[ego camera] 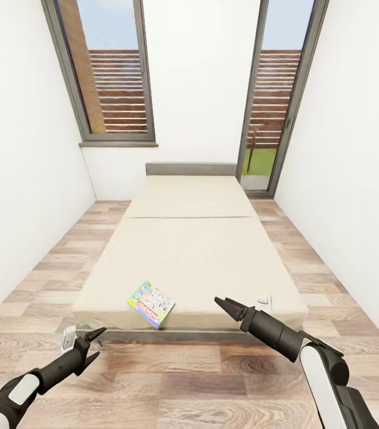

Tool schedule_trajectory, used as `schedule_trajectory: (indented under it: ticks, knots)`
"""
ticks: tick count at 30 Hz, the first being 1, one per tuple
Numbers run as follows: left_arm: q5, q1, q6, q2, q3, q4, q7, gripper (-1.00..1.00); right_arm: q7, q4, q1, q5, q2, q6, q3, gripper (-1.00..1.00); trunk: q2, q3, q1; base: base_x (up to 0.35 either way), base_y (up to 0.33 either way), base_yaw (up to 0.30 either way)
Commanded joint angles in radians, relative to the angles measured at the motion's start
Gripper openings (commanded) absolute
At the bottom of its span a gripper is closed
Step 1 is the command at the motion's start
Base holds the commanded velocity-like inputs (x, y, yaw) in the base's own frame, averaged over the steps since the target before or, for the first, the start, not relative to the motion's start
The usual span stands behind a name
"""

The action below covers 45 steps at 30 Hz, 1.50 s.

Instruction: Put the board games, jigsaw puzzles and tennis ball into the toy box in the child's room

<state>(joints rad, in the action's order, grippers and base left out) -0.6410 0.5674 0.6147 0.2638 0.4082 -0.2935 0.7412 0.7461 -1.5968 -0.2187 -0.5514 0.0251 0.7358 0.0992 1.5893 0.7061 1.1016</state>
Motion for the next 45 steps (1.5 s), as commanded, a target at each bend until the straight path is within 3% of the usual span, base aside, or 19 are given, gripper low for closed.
schedule_trajectory:
  ticks: [1,3,10,14,32,45]
  knots:
    - [-0.003,0.001,0.007,0.0,0.002,0.001,0.006,1.0,0.003,0.0,-0.001,-0.002,0.001,0.006,0.002,1.0,0.008,0.004,0.004,0.0,0.0,0.0]
    - [-0.003,0.001,0.008,0.0,0.0,0.001,0.038,1.0,0.003,0.0,-0.001,-0.002,0.0,0.006,0.002,1.0,0.022,0.01,0.012,0.0,0.0,0.0]
    - [0.005,-0.002,0.013,0.007,-0.04,0.0,0.247,1.0,0.002,0.0,-0.001,-0.002,0.0,0.006,0.002,1.0,0.071,0.032,0.038,0.0,0.0,0.0]
    - [0.009,-0.005,0.016,0.01,-0.055,0.001,0.306,1.0,0.002,0.0,-0.001,-0.002,0.0,0.006,0.002,1.0,0.099,0.045,0.054,0.0,0.0,0.0]
    - [0.008,-0.011,0.017,0.019,-0.058,0.001,0.34,1.0,0.002,0.0,-0.001,-0.002,-0.001,0.006,0.003,1.0,0.225,0.101,0.123,0.0,0.0,0.0]
    - [0.007,-0.011,0.02,0.046,-0.057,0.001,0.342,1.0,0.001,0.0,-0.001,-0.002,0.001,0.005,0.004,1.0,0.316,0.142,0.173,0.0,0.0,0.0]
